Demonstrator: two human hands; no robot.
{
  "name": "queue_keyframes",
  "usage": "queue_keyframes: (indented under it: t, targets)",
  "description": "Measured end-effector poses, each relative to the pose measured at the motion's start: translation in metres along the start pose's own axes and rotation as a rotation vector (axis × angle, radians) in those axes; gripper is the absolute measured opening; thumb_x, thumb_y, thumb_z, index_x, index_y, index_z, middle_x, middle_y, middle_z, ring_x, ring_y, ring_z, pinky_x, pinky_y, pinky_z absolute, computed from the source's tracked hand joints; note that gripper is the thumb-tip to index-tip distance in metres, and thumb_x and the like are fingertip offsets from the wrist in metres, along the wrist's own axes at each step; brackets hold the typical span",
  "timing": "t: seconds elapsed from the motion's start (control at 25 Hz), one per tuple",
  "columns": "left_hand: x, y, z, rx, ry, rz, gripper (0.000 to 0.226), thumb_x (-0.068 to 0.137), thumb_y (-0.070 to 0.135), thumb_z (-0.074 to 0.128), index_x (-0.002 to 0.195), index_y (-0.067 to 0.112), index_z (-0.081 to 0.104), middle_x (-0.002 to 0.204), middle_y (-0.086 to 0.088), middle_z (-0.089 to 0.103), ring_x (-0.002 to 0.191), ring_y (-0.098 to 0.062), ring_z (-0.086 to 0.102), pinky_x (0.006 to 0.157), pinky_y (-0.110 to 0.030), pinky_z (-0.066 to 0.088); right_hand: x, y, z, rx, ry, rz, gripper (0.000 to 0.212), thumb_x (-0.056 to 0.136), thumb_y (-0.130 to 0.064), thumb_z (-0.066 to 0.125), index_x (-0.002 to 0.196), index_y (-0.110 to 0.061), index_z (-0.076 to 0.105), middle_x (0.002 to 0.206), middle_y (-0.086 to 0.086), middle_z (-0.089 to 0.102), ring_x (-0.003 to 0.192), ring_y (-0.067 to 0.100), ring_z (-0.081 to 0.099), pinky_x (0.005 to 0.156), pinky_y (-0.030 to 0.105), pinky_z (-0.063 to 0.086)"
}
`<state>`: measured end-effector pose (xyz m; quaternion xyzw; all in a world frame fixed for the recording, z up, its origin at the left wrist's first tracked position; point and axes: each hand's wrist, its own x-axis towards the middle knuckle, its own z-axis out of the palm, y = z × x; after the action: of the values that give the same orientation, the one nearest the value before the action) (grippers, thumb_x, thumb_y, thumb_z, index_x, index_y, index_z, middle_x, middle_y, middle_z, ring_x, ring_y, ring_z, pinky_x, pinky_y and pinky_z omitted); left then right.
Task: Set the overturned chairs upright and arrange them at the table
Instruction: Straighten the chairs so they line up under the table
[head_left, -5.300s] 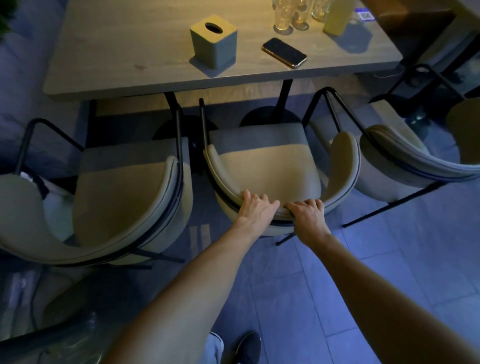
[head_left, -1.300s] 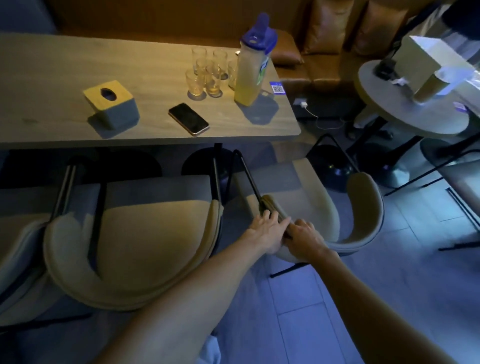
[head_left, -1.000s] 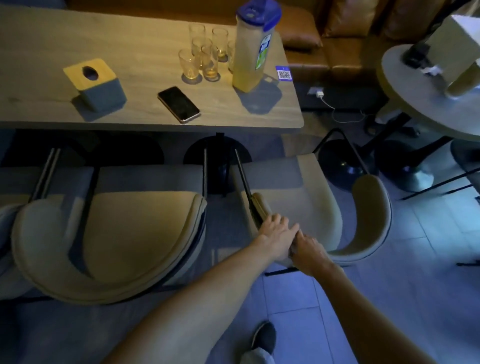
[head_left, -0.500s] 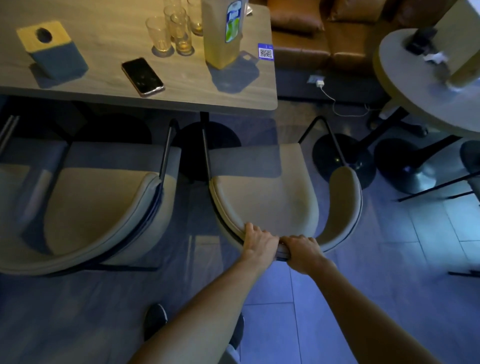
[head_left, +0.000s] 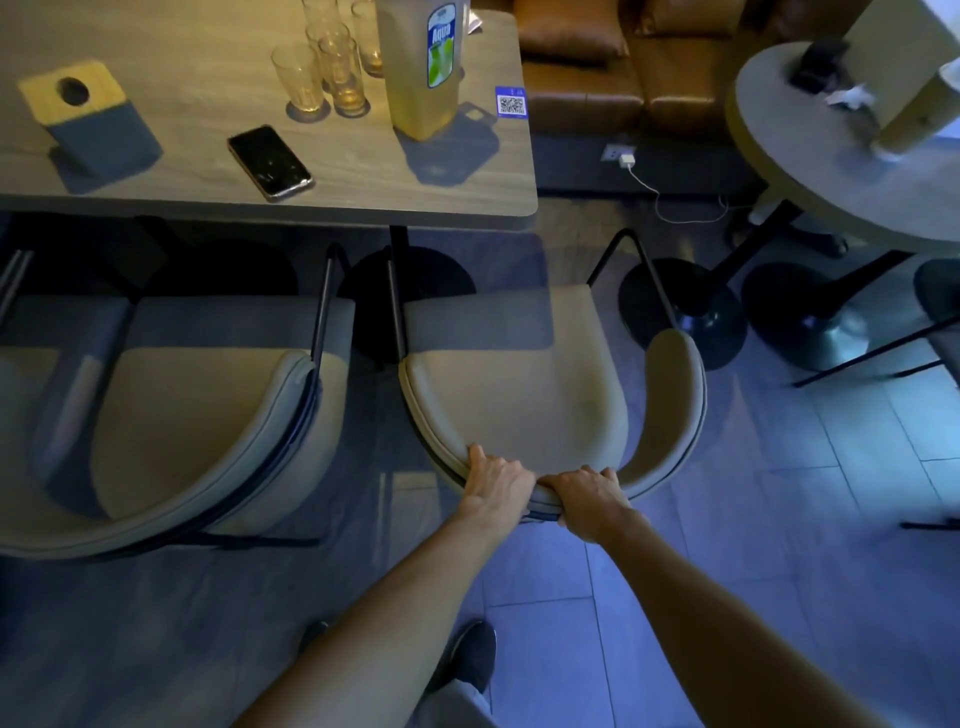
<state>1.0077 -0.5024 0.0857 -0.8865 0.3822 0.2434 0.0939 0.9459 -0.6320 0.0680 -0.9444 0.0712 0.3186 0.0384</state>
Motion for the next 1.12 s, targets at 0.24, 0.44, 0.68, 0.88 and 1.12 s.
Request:
queue_keyframes:
  t: [0.24, 0.44, 0.68, 0.88, 1.12]
  targets:
    - [-0.018, -0.020, 0.010, 0.041, -0.022, -0.013, 0.021, 0.090, 0.028, 0.066, 0.111, 0.024, 0.067, 0.111, 0.000, 0.069, 0.108, -0.026, 0.064, 0.105, -0.053, 0.025, -0.003, -0.033, 0.009, 0.032, -0.004, 0.005, 0.043, 0.088, -0.020, 0.062, 0.125, -0.040, 0.055, 0.123, -0.004, 0.064, 0.117, 0.026, 0.053, 0.095, 0.048, 0.036]
    - [-0.034, -0.043, 0.020, 0.043, -0.013, -0.017, 0.019, 0.092, 0.027, 0.063, 0.110, 0.024, 0.067, 0.111, 0.000, 0.068, 0.107, -0.026, 0.064, 0.106, -0.055, 0.025, 0.001, -0.060, 0.012, 0.017, 0.003, -0.010, 0.043, 0.089, -0.017, 0.060, 0.126, -0.038, 0.055, 0.122, -0.002, 0.064, 0.116, 0.026, 0.053, 0.094, 0.048, 0.037]
    - [-0.056, -0.079, 0.026, 0.047, -0.009, -0.020, 0.018, 0.092, 0.029, 0.063, 0.109, 0.023, 0.066, 0.109, -0.002, 0.069, 0.108, -0.027, 0.063, 0.108, -0.053, 0.024, 0.009, -0.097, 0.012, 0.032, -0.011, -0.023, 0.044, 0.088, -0.024, 0.065, 0.128, -0.039, 0.053, 0.125, -0.004, 0.063, 0.118, 0.024, 0.053, 0.098, 0.047, 0.037]
    - [-0.058, -0.091, 0.032, 0.018, 0.045, 0.022, 0.017, 0.095, 0.029, 0.059, 0.107, 0.022, 0.067, 0.109, -0.004, 0.069, 0.110, -0.029, 0.060, 0.106, -0.049, 0.026, 0.011, -0.106, 0.009, 0.012, -0.028, -0.012, 0.044, 0.089, -0.026, 0.064, 0.130, -0.037, 0.051, 0.129, -0.002, 0.060, 0.121, 0.027, 0.052, 0.101, 0.048, 0.036]
    - [-0.073, -0.123, 0.041, -0.069, 0.229, 0.191, 0.024, 0.090, 0.021, 0.062, 0.111, 0.013, 0.063, 0.112, -0.013, 0.065, 0.111, -0.032, 0.054, 0.102, -0.038, 0.032, 0.017, -0.116, -0.009, -0.029, -0.162, -0.054, 0.037, 0.084, -0.035, 0.066, 0.120, -0.032, 0.057, 0.118, 0.000, 0.065, 0.110, 0.025, 0.059, 0.097, 0.046, 0.046]
